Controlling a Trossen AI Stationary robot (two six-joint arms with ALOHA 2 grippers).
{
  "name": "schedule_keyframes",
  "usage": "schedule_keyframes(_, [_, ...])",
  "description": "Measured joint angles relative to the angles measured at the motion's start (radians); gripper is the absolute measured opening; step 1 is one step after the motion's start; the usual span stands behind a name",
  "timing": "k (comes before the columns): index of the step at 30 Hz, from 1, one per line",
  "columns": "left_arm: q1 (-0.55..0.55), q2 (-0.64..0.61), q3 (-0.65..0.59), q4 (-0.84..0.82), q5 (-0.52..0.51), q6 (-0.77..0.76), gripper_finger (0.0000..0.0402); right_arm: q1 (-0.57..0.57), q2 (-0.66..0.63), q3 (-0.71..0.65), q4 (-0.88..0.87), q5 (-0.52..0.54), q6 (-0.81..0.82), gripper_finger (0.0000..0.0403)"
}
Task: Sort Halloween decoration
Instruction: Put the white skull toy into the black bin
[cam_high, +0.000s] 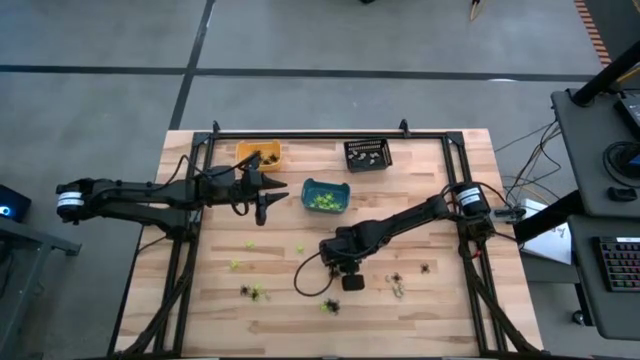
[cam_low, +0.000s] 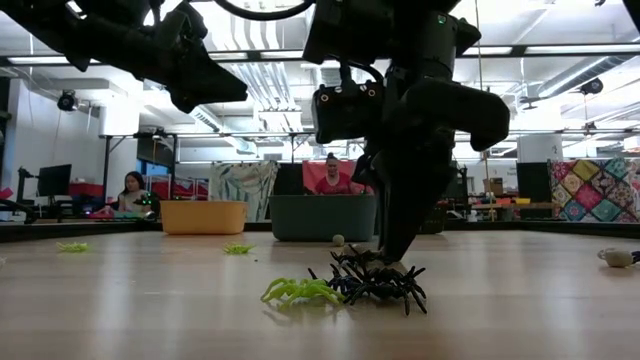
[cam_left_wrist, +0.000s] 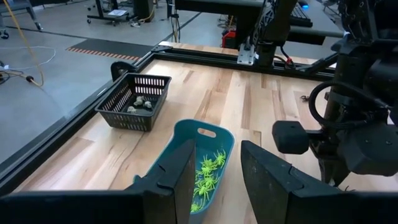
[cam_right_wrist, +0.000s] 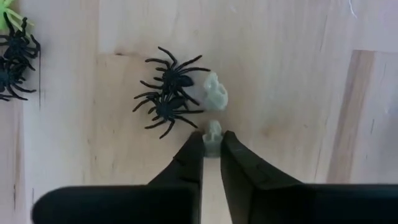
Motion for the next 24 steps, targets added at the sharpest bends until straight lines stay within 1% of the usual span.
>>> schedule_keyframes(3, [0.0,0.0,0.0,0.0,0.0,0.0,0.0111,0.0,-0.002,0.0,-0.003,0.0,-0.014,0.0018])
schedule_keyframes(8, [0.0,0.0,0.0,0.0,0.0,0.0,0.0111,-0.012,-0.019,-0.002,-0.027,0.002,-0.018,0.0015])
schedule_keyframes(15, [0.001,0.001,0.0,0.0,0.0,0.0,0.0111,-0.036,-0.091,-0.003,-0.071,0.003,-0.021,0.0014])
schedule_keyframes(20, [0.001,0.006,-0.001,0.006,0.0,-0.012,0.0111,-0.076,-0.169,-0.002,-0.121,0.043,-0.054,0.0014])
schedule_keyframes(24, [0.001,0.01,-0.001,0.019,0.0,-0.025,0.0111,-0.148,-0.247,-0.002,-0.191,0.105,-0.097,0.0013])
